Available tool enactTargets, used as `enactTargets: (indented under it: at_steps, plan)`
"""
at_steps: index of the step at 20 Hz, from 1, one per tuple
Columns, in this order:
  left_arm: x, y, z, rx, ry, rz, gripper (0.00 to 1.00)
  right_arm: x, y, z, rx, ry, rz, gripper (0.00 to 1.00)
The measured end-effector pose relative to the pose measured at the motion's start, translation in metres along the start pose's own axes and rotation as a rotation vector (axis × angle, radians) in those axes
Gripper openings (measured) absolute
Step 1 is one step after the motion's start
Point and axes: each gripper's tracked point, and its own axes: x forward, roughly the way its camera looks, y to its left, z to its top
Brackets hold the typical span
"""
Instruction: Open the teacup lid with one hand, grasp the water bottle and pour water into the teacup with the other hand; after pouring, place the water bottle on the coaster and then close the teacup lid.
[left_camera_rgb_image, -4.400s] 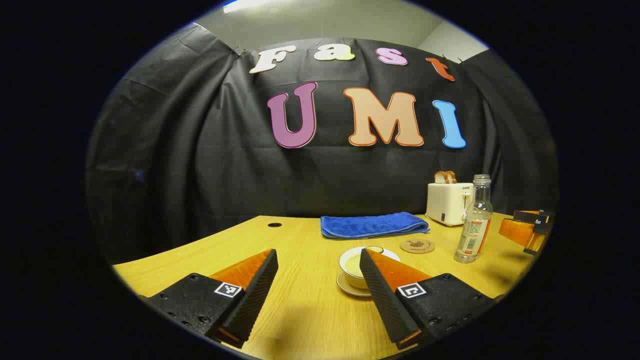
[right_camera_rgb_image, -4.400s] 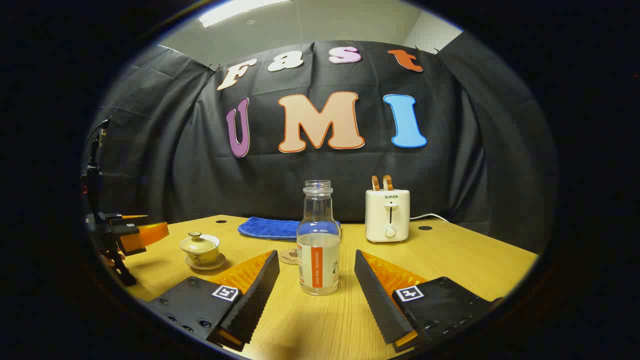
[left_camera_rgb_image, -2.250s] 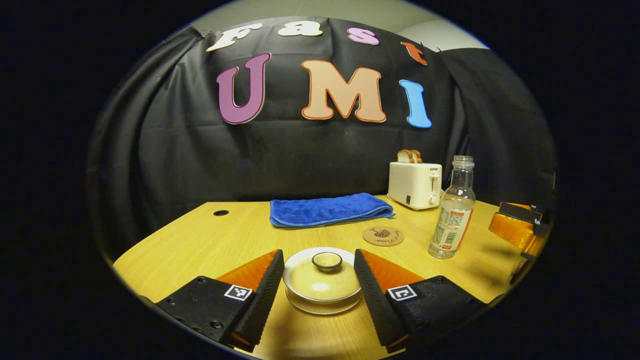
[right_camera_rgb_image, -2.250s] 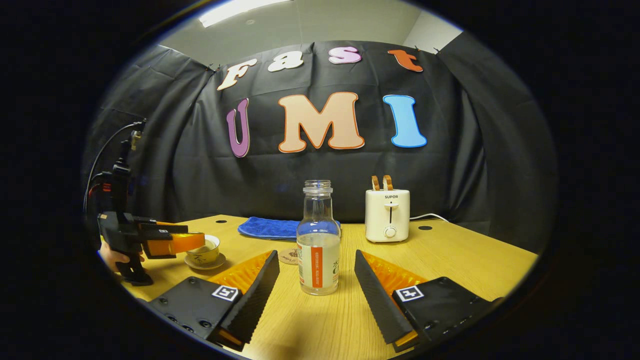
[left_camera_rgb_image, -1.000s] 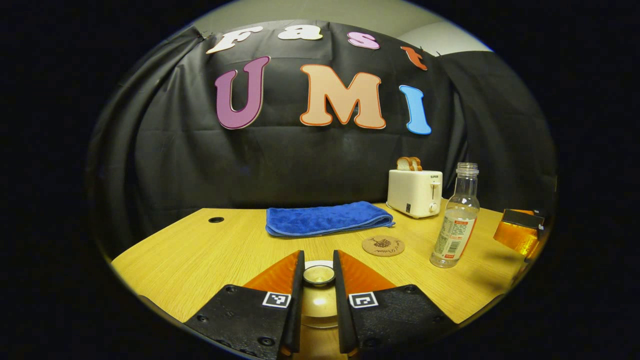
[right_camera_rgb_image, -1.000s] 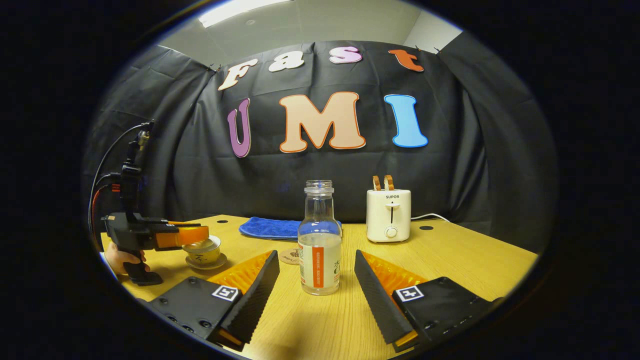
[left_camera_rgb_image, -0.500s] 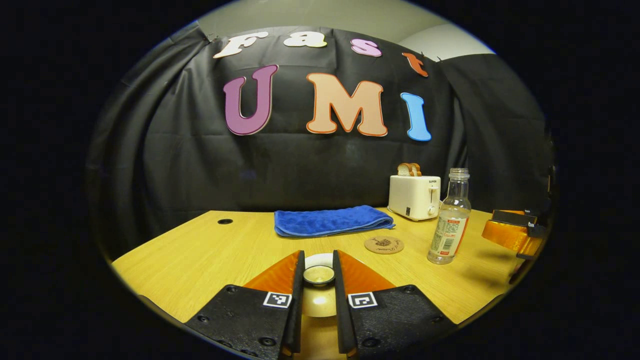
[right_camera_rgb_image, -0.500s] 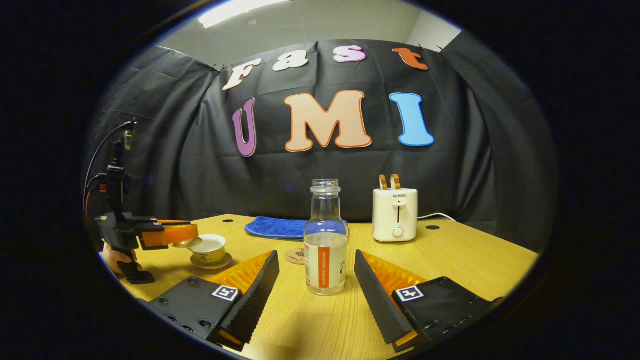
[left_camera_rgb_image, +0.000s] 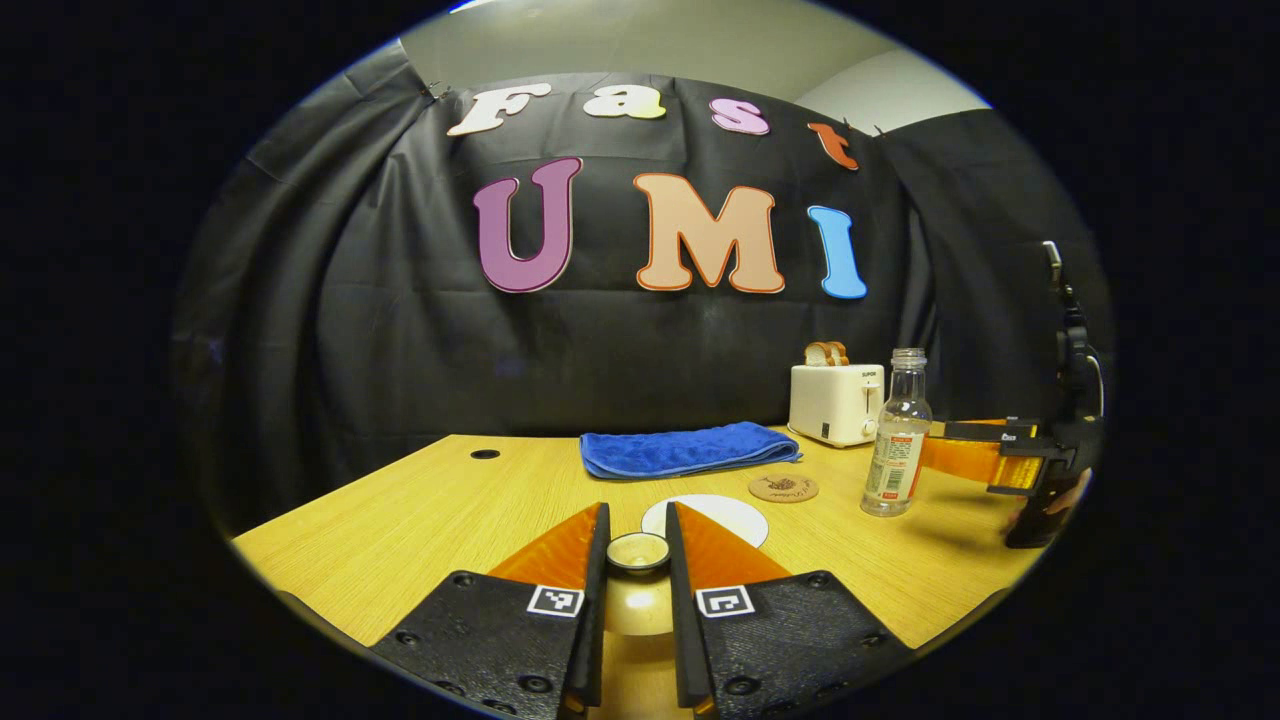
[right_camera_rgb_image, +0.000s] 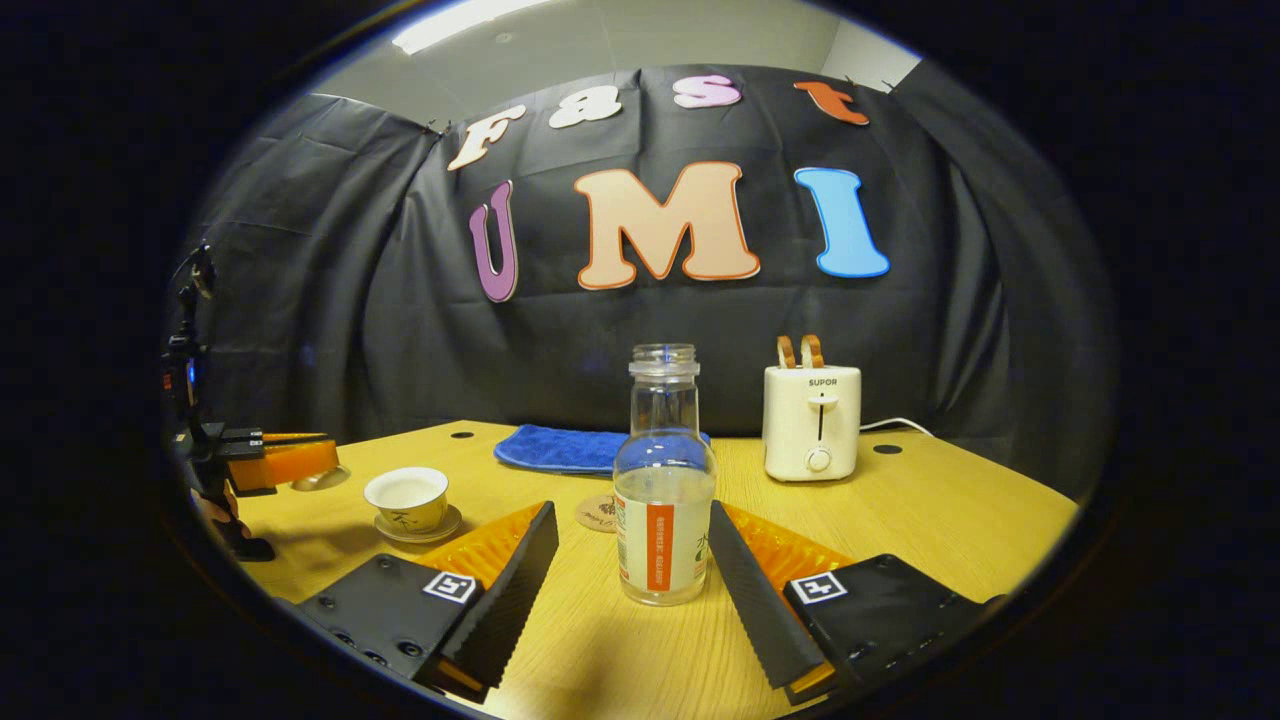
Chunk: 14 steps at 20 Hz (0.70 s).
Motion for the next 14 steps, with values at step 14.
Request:
enactTargets:
  at_steps: [14]
  plan:
    - [-0.005,0.007,0.000,-0.002,0.002,-0.007,0.26,0.053,-0.011,-0.029,0.043,0.202,-0.050,0.99]
